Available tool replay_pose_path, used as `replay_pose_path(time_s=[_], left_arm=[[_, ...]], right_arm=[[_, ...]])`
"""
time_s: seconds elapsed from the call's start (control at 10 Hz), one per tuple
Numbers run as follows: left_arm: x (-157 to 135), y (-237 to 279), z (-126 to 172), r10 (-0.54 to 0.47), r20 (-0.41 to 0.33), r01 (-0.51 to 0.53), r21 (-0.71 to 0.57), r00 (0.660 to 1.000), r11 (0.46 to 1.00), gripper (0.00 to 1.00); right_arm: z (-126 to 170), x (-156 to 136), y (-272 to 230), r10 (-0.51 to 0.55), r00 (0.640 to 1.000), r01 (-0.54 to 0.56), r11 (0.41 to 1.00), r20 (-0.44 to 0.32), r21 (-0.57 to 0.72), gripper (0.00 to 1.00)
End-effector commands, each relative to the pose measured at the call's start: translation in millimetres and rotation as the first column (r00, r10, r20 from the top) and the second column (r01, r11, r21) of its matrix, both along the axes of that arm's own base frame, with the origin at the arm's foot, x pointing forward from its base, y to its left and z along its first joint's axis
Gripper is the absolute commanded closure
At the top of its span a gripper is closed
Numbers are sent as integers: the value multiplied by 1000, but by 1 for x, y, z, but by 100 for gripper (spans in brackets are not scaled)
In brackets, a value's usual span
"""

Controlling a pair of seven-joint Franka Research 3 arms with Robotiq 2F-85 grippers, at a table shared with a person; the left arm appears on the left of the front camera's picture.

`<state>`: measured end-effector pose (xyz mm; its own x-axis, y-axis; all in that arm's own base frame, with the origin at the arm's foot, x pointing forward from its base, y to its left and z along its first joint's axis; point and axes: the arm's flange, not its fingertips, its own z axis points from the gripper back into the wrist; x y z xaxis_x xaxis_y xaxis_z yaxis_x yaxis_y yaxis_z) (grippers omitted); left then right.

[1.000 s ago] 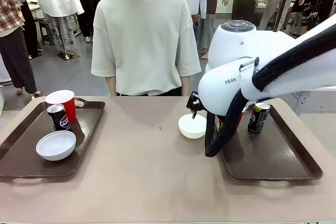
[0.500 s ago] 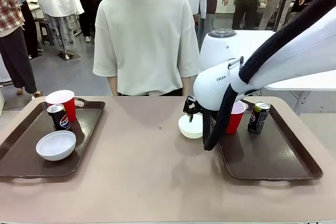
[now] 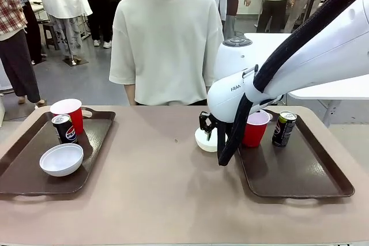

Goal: Prepare tableware on both trays.
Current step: Pick up a Picnic Bowl from the table and place it on a Handle tray.

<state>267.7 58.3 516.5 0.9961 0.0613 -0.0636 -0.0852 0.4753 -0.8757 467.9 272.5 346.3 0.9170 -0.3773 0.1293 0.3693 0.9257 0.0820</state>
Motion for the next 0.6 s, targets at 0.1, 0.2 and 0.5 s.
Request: replay_pose_path(time_s=[0.1, 0.2, 0.5], left_arm=[[0, 1, -1, -2, 19, 3, -19, 1000, 1000, 0], [0, 1, -1, -2, 19, 3, -19, 1000, 1000, 0], [0, 1, -1, -2, 19, 3, -19, 1000, 1000, 0]], right_arm=[[0, 3, 0, -21, 1000, 21, 1000, -3, 14, 100], [0, 2, -1, -20, 1000, 20, 1000, -6, 14, 100], [1, 1, 0, -21, 1000, 21, 1000, -2, 14, 100]])
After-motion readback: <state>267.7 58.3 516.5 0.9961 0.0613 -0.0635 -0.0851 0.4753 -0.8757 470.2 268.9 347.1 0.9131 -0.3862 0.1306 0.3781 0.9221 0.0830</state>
